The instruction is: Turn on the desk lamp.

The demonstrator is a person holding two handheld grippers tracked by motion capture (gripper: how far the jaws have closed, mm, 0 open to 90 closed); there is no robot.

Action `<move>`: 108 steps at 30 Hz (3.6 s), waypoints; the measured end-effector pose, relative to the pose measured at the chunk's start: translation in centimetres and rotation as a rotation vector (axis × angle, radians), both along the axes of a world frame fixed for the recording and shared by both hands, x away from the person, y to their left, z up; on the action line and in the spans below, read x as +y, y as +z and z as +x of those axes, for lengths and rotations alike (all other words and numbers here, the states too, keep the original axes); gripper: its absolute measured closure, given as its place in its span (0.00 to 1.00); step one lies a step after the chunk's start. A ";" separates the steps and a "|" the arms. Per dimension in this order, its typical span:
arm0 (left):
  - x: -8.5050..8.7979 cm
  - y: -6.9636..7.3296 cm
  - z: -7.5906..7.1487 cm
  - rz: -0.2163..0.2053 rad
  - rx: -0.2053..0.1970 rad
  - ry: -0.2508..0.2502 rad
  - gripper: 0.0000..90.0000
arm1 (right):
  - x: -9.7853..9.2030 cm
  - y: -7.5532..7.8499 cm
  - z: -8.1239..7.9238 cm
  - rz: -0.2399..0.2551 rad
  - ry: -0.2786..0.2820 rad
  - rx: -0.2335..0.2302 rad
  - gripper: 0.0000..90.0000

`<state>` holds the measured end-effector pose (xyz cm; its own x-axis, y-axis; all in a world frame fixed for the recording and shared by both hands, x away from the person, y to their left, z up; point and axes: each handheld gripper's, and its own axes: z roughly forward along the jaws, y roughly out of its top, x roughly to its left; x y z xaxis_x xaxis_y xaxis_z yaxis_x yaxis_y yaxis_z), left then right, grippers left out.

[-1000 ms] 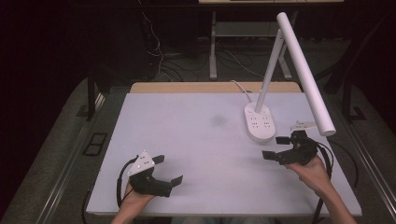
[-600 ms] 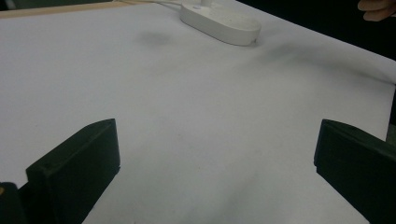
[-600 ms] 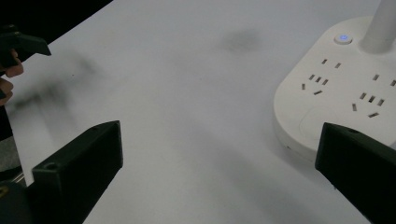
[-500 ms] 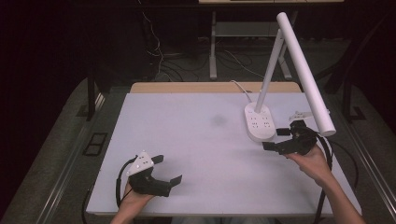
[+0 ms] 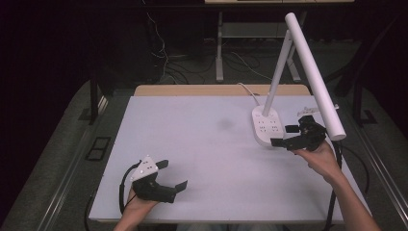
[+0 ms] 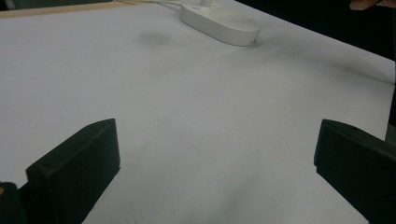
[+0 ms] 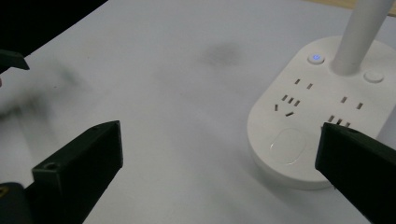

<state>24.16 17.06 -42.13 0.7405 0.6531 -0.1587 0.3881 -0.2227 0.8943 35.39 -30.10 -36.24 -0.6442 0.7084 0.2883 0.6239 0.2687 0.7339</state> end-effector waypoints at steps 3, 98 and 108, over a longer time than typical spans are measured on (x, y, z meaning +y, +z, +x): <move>0.0 0.0 0.0 -0.001 0.000 0.001 0.00 | -0.2 0.1 0.5 -0.002 -0.007 0.003 0.00; 0.4 0.0 0.1 0.013 -0.003 0.001 0.00 | -4.6 -5.8 13.3 0.102 -0.333 0.062 0.99; 0.5 0.0 0.0 0.011 -0.004 0.003 0.00 | -3.4 -6.5 13.6 0.093 -0.311 0.085 0.99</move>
<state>24.21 17.52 -42.11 0.7389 0.6572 -0.1486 0.3856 -0.2315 0.8932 49.01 -33.53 -42.77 -0.3724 0.8353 0.4045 0.7253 -0.0100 0.6883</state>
